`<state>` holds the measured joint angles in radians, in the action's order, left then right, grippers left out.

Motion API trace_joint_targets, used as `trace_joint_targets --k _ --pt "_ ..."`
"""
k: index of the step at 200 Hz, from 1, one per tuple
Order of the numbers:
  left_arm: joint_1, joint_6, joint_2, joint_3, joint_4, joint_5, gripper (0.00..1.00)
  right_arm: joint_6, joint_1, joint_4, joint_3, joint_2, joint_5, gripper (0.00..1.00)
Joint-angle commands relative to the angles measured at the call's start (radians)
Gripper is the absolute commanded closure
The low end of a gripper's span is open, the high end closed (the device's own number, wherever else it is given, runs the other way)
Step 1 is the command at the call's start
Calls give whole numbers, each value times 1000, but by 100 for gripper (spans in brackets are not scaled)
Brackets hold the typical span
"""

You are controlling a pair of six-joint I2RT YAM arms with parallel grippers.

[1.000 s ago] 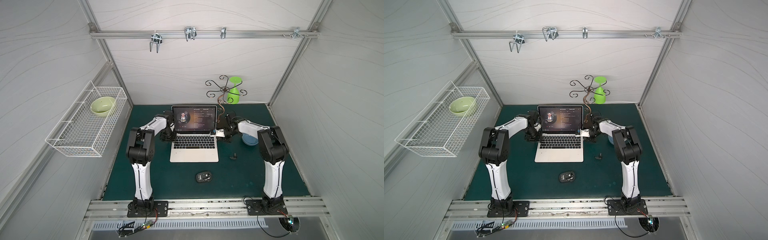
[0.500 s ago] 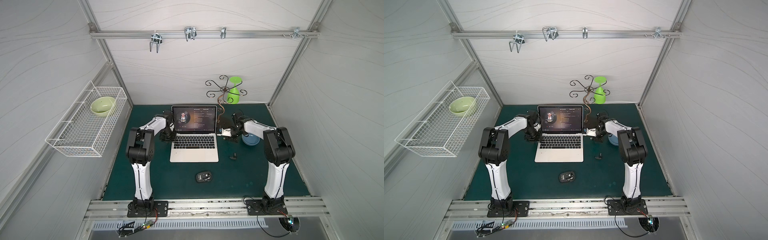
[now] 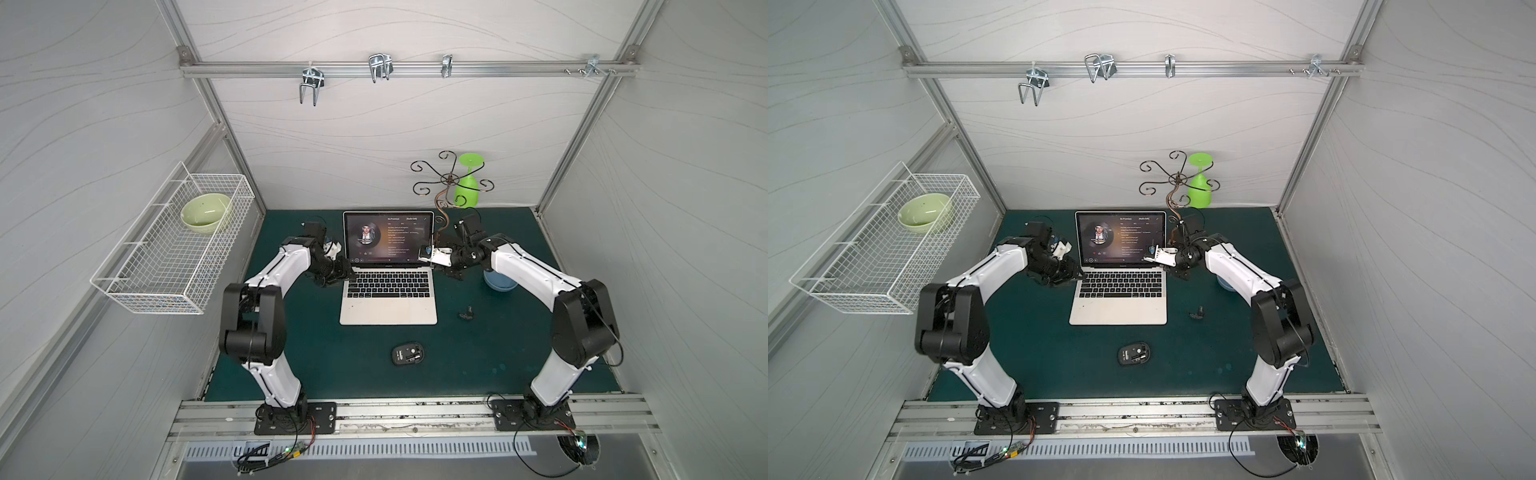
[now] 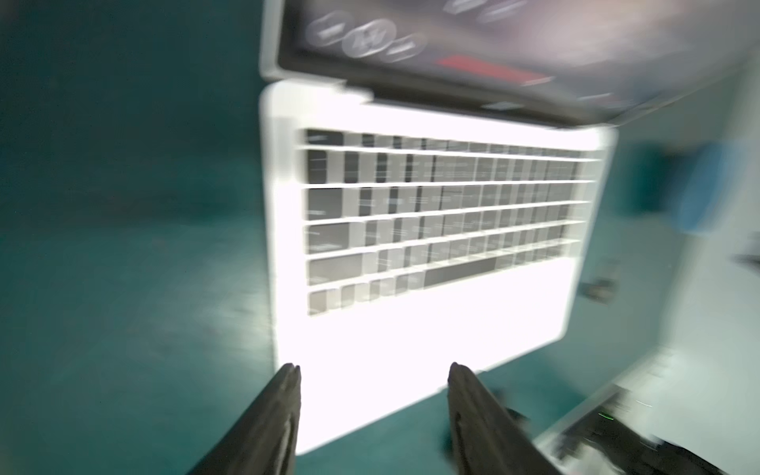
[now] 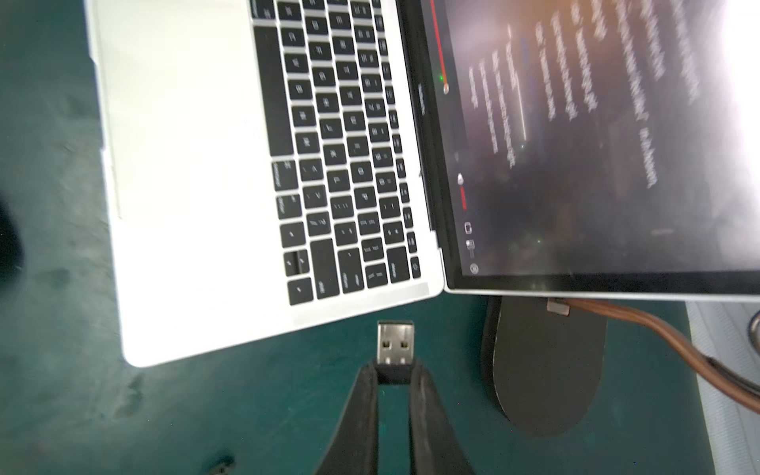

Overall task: Remove the wireless mouse receiver from the laptop
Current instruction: Take out the USB plug from the USB port.

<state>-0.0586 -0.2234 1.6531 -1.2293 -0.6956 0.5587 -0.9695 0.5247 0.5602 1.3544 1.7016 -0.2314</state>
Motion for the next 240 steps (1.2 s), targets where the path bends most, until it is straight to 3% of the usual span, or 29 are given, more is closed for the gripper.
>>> trace_joint_targets --k 1,27,44,77,123,165,240 --pt "13 -170 -109 81 293 346 34 98 84 87 11 -58 -4 100" --pt "2 -415 -217 231 655 485 32 135 167 160 37 -105 53 100" --pt "-34 -470 -255 274 744 523 32 165 217 173 37 -143 55 100" --pt "-117 -424 -333 311 707 503 35 253 281 154 22 -215 68 100" --pt "-168 -485 -387 351 743 484 41 268 358 124 0 -272 134 100" --pt "-233 -407 -362 305 606 481 45 258 372 112 15 -272 168 100" --pt "-273 -450 -329 304 644 481 46 255 405 91 35 -243 186 100"
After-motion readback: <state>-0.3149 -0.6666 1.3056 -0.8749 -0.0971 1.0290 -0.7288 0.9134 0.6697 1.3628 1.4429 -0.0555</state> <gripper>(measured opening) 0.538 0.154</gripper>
